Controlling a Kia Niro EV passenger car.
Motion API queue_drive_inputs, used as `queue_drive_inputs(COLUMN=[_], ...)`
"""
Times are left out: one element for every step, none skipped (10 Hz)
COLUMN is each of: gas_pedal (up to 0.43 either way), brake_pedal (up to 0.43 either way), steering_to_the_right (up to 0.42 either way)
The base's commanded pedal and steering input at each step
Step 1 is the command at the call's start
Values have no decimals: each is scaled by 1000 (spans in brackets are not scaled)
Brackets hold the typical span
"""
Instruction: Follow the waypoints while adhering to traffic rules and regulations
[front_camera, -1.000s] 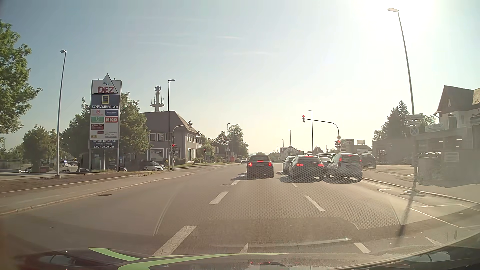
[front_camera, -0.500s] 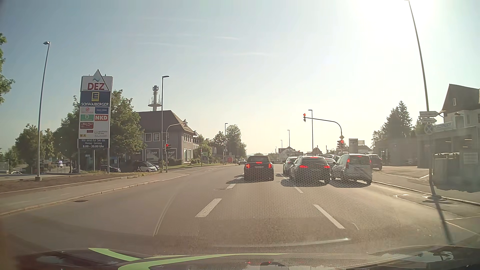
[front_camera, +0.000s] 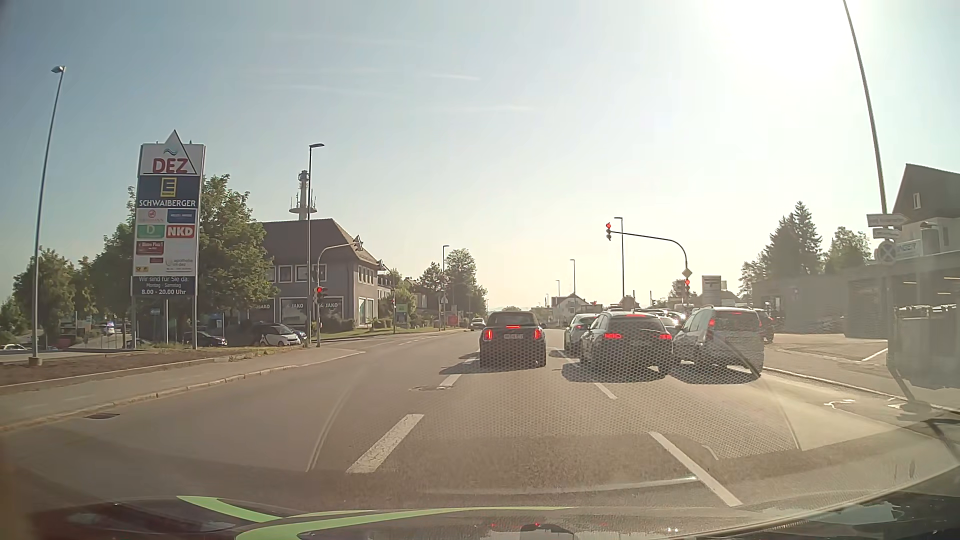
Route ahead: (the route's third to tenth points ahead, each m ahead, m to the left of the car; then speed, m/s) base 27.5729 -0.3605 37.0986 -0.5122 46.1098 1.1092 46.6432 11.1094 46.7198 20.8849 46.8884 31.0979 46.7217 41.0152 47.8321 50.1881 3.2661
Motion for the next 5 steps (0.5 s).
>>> queue_drive_inputs(gas_pedal=[0,0,0,0,0], brake_pedal=[0,0,0,0,0], steering_to_the_right=[17,16,14,13,12])
